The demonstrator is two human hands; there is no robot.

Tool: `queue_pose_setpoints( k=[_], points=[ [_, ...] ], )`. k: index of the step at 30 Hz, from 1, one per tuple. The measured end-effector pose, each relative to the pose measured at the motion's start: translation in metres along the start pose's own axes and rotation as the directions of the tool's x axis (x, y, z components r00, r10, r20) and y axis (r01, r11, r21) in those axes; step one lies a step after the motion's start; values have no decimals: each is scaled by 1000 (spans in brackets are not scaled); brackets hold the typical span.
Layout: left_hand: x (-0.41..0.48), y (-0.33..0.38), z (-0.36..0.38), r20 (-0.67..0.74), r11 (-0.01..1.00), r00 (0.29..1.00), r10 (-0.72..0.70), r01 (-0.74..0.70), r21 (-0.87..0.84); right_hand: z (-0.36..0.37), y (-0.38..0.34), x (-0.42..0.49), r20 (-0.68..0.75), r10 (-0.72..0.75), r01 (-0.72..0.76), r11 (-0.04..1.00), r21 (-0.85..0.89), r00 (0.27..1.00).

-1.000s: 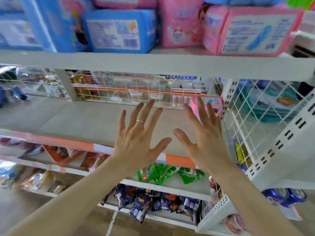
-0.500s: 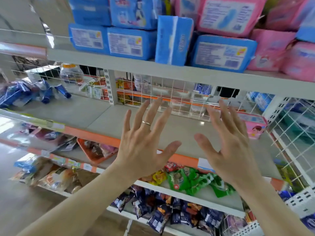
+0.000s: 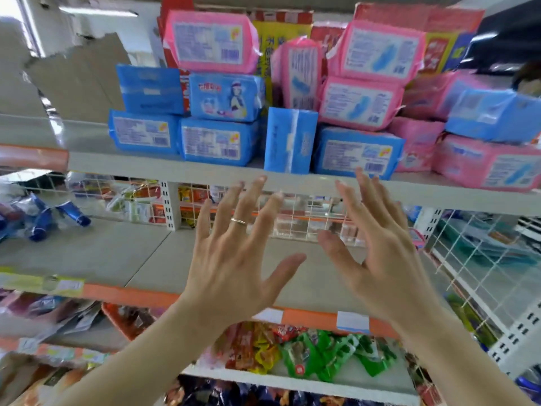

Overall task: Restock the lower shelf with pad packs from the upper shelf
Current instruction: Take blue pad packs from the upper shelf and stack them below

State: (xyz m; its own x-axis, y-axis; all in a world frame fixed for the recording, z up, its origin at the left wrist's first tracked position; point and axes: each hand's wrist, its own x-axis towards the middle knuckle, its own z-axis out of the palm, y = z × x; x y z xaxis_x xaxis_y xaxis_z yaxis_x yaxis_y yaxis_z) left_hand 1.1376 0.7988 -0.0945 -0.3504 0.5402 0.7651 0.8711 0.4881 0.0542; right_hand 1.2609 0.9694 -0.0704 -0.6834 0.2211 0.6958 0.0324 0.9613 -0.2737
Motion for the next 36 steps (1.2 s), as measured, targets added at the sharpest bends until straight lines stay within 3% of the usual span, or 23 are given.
queue_pose_setpoints(
  k=[10,15,20,31,36],
  points=[
    [91,16,13,-76,994,996,-53,60,96,-12,29,62,-64,-21,18,999,-48,998],
    [135,16,28,-25,948,950,-311,308,-85,-4,49,83,-53,22,-23,1000,-19,998],
    [156,15,49,49,889,895,-444,447,-97,1,59,90,-36,35,-34,999,30,999],
    [168,19,24,-170,927,920,-354,321,-191,5,69,87,13,53,-54,997,54,998],
    [152,17,-9,-189,898,909,-371,300,-322,5,63,87,11,60,-61,991,119,998]
  ],
)
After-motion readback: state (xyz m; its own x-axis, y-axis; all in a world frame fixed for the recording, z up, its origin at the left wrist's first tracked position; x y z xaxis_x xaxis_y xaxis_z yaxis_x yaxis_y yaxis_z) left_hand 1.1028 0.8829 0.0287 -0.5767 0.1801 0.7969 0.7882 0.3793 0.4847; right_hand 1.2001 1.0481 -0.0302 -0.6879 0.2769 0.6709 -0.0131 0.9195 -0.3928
